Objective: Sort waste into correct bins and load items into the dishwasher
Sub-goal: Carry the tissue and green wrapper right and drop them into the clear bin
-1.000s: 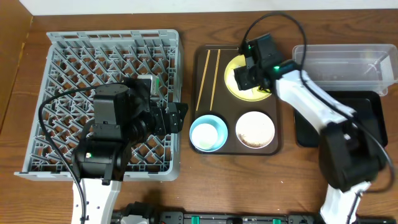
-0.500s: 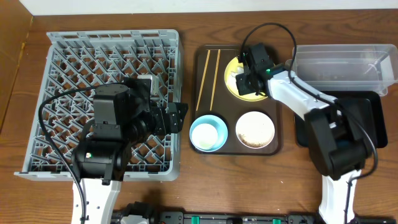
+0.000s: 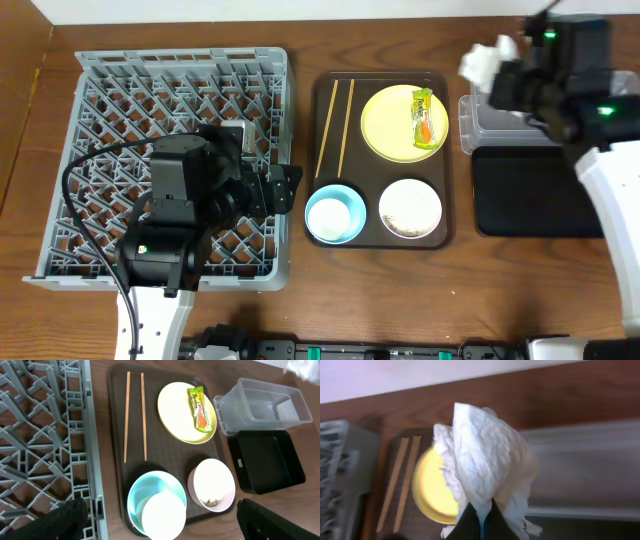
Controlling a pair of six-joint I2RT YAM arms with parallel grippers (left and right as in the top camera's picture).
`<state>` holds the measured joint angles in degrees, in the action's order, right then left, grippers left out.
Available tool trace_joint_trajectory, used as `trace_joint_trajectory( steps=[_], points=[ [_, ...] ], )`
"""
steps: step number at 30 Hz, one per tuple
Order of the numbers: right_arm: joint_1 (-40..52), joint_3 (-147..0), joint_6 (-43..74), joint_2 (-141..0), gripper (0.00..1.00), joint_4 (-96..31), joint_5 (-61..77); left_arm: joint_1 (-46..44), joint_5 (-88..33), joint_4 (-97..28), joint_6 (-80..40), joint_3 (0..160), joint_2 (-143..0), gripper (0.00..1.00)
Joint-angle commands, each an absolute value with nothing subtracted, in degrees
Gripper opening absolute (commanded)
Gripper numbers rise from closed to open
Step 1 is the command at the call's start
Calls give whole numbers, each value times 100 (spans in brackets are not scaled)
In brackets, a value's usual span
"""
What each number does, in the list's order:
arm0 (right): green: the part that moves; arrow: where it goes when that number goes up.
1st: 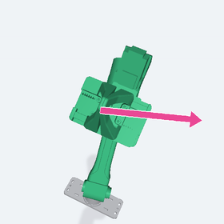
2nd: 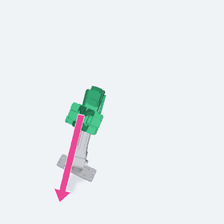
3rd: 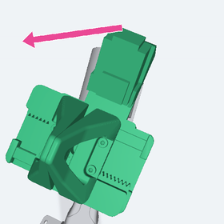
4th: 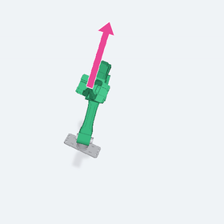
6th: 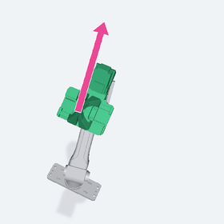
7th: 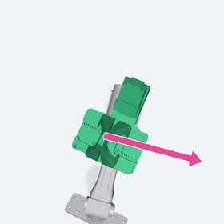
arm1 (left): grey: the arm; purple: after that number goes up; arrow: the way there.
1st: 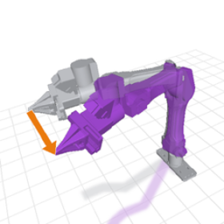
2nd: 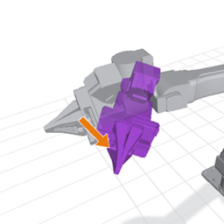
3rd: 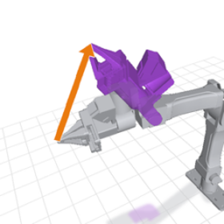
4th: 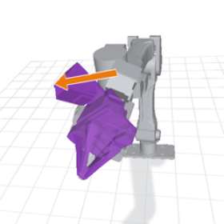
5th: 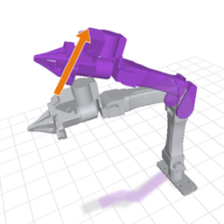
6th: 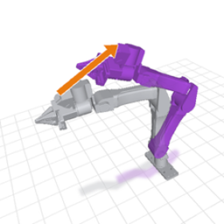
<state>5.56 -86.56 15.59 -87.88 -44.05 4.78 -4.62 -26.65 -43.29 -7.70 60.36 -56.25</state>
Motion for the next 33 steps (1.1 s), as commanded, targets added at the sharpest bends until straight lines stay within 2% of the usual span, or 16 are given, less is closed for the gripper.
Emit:
trace_joint_trajectory(
  steps=[1,5,9,10,12,14,16,18,21,24,25,27,29,33],
  points=[
    [228,-8488,1570,-9172,1,-4613,248,-469,-2700,-4329,-799,6136,-5610,96],
    [51,-8464,1555,-9568,1,-4641,235,-469,-2698,-4329,-799,6136,-5610,96],
    [36,-8464,1367,-9944,18,-4324,-237,-469,-2700,-4329,-799,6136,-5610,96],
    [38,-8464,1367,-9983,24,-4283,-222,-469,-2700,-4329,-799,6136,-5610,96],
    [45,-8477,1332,-9970,57,-4217,19,-469,-2700,-4329,-799,6136,-5610,96],
    [47,-8543,1280,-9856,67,-4215,502,-469,-2700,-4329,-799,6136,-5610,96],
    [67,-8580,1280,-9677,68,-4156,1240,-469,-2698,-4329,-799,6136,-5610,96],
    [174,-8580,1278,-9465,64,-3977,2110,-469,-2700,-4329,-799,6136,-5610,96],
    [543,-8580,1273,-9317,59,-3894,2388,-469,-2700,-4329,-799,6136,-5610,96],
    [1153,-8532,1142,-9402,56,-3946,1656,-469,-2698,-4329,-799,6136,-5610,96],
    [1341,-8503,1125,-9465,58,-3944,1253,-469,-2700,-4329,-799,6136,-5610,96],
    [1699,-8468,1129,-9684,67,-3929,327,-469,-2700,-4329,-799,6136,-5610,96],
    [2003,-8466,1131,-10027,68,-3833,-493,-469,-2700,-4329,-799,6136,-5610,96],
    [2287,-8466,1129,-10796,64,-3354,-1269,-469,-2698,-4329,-799,6136,-5610,96]
  ],
)
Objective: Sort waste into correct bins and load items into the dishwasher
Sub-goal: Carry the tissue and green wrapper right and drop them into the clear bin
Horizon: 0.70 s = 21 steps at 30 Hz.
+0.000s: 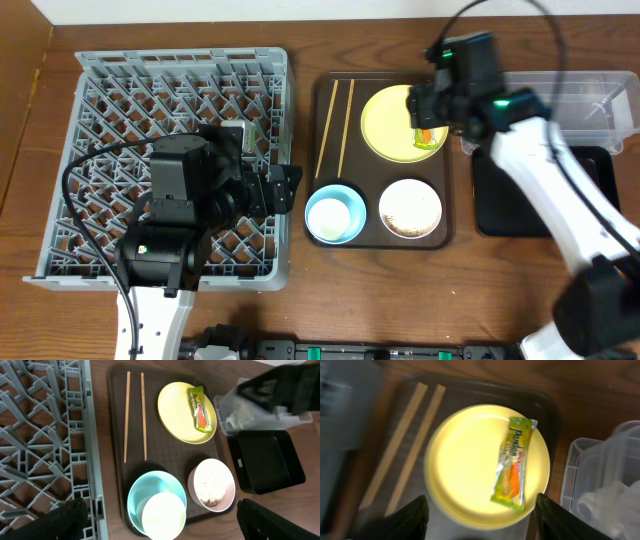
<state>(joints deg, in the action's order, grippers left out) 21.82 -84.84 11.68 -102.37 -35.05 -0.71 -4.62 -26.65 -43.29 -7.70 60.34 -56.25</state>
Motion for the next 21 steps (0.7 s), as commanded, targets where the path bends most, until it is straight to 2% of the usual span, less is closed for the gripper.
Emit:
trace_joint_trajectory(
  steps=[1,10,16,18,21],
  points=[
    [2294,-8468,1129,-10956,63,-3238,-1343,-469,-2700,-4329,-799,6136,-5610,96],
    [2163,-8468,1131,-12044,64,-2495,-1260,-469,-2700,-4329,-799,6136,-5610,96],
    [2182,-8466,1140,-12254,35,-2517,-1017,-469,-2700,-4329,-799,6136,-5610,96],
    [2180,-8466,1201,-12258,29,-2519,-1028,-469,-2700,-4329,-799,6136,-5610,96],
    [2169,-8464,1284,-12304,28,-2510,-1168,-469,-2700,-4329,-799,6136,-5610,96]
  ],
)
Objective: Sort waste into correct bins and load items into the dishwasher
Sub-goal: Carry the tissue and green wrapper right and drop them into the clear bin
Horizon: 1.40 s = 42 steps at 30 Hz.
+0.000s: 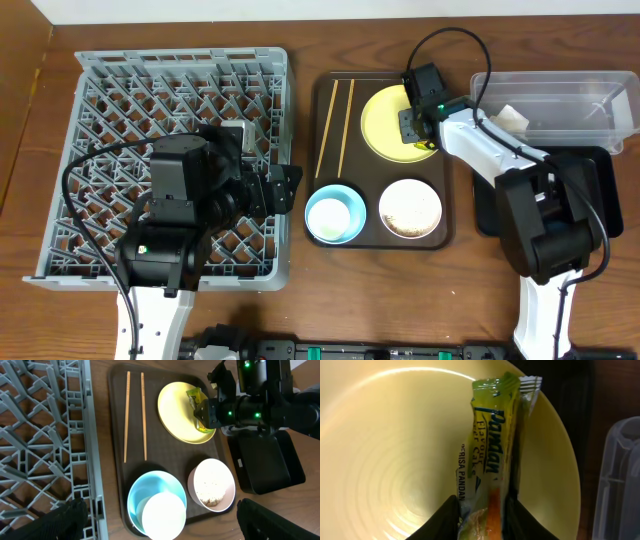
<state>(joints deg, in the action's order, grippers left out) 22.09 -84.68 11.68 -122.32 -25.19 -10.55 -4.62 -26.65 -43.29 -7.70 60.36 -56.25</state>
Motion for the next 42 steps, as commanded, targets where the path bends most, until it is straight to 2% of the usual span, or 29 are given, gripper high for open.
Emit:
trace_joint_trajectory(
  steps=[1,3,4,5,11,18,26,34,40,42],
  points=[
    [2154,-8464,1282,-12350,28,-2512,-1179,-469,-2700,-4329,-799,6136,-5610,96],
    [2117,-8464,1284,-12392,22,-2536,-1177,-469,-2700,-4329,-799,6136,-5610,96],
    [2088,-8464,1282,-12392,9,-2596,-1175,-469,-2700,-4329,-799,6136,-5610,96],
    [2084,-8466,1282,-12368,1,-2620,-1177,-469,-2700,-4329,-799,6136,-5610,96],
    [2084,-8514,1284,-11826,1,-2836,-1033,-469,-2700,-4329,-799,6136,-5610,96],
    [2023,-8514,1372,-10291,1,-3509,-878,-469,-2700,-4329,-799,6136,-5610,96],
    [1365,-8510,1531,-9594,1,-4298,-1245,-469,-2700,-4329,-799,6136,-5610,96],
    [425,-8495,3245,-10101,1,-4250,-760,-469,-2700,-4329,-799,6136,-5610,96],
    [213,-8495,4189,-10298,1,-3854,-467,-469,-2700,-4329,-799,6136,-5610,96],
    [193,-8495,4386,-10353,4,-3730,-467,-469,-2700,-4329,-799,6136,-5610,96]
  ],
)
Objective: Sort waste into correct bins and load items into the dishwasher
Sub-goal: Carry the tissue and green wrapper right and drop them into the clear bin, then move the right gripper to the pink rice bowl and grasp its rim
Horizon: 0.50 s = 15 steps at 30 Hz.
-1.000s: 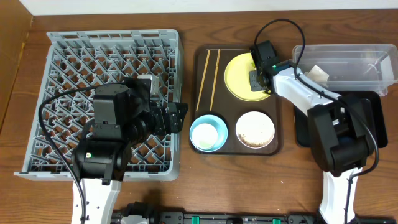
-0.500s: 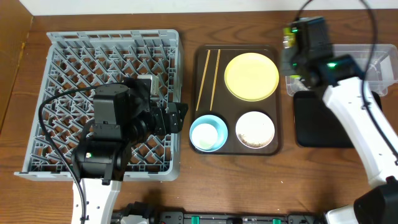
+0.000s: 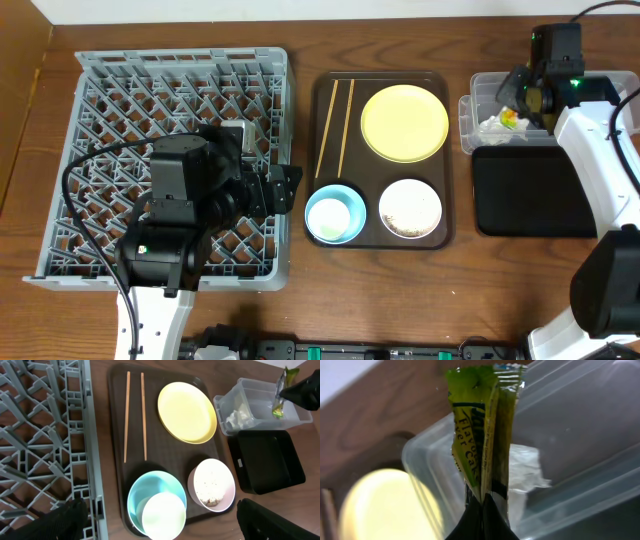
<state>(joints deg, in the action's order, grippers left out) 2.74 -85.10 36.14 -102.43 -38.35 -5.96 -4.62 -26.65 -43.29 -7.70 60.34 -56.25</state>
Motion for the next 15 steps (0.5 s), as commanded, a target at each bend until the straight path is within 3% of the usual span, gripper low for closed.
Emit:
trace_joint_trajectory(
  steps=[1,3,4,7,11,15],
  points=[
    [189,-8495,4473,-10383,9,-3660,-464,-469,-2698,-4329,-799,6136,-5610,96],
    [189,-8495,4598,-10414,39,-3533,-462,-469,-2700,-4329,-799,6136,-5610,96],
    [191,-8495,4604,-10416,48,-3433,-449,-469,-2700,-4329,-799,6136,-5610,96],
    [187,-8503,4473,-10383,62,-3361,-397,-469,-2700,-4329,-799,6136,-5610,96],
    [191,-8532,3712,-10132,60,-3361,211,-469,-2700,-4329,-799,6136,-5610,96],
    [336,-8532,2698,-9620,53,-3579,1662,-469,-2700,-4329,-799,6136,-5610,96]
  ],
)
